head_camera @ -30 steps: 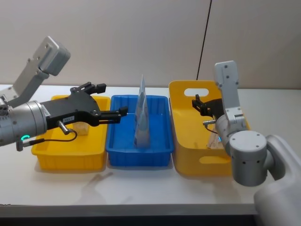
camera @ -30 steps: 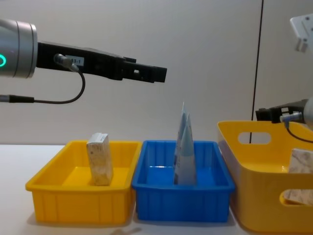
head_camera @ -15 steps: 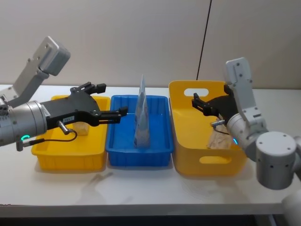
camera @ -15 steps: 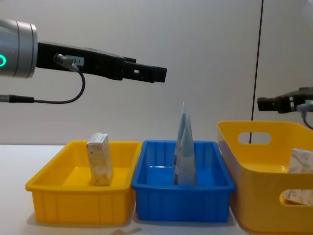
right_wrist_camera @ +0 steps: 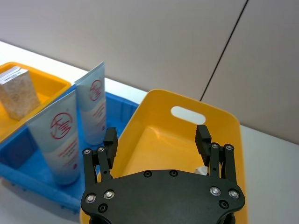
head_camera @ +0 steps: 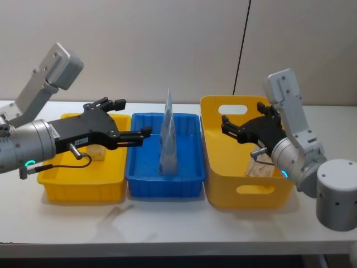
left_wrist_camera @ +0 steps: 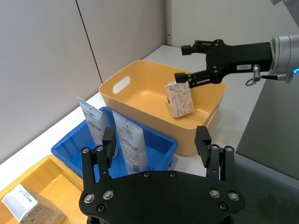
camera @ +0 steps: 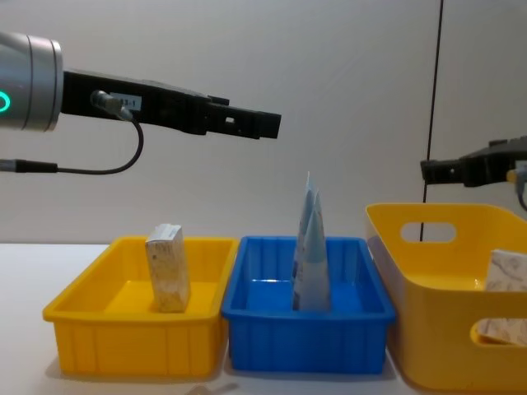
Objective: Bimanual collaborative sorting of washing and personal care products
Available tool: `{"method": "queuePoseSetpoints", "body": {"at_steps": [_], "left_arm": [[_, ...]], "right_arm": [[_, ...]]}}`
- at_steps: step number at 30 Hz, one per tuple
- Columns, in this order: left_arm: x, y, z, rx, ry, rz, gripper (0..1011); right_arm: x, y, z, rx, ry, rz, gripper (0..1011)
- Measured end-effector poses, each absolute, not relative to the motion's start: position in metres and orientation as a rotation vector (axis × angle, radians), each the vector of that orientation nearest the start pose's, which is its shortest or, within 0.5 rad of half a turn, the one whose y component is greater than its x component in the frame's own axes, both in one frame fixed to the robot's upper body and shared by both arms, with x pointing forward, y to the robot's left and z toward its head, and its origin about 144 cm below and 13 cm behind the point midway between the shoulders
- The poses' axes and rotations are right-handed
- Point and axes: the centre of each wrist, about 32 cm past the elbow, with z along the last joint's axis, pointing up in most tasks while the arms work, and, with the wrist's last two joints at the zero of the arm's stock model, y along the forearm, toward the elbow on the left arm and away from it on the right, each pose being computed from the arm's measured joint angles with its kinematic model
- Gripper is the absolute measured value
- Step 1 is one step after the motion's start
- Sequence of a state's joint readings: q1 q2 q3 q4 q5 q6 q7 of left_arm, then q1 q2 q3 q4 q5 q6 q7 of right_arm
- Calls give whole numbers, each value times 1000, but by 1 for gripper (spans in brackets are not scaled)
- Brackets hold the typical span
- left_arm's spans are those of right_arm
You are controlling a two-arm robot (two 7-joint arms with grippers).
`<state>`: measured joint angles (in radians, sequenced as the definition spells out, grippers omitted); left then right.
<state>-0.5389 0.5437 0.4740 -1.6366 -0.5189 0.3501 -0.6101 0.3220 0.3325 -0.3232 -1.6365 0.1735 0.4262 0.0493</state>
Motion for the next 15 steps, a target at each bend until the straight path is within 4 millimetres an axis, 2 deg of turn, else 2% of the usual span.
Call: {"method": "queuePoseSetpoints", "body": {"at_steps": [15], "left_arm": [[545, 243, 1317, 176, -93, 564, 1001]], "right_arm": [[514, -194, 1249, -336, -54, -1185, 1003]]}}
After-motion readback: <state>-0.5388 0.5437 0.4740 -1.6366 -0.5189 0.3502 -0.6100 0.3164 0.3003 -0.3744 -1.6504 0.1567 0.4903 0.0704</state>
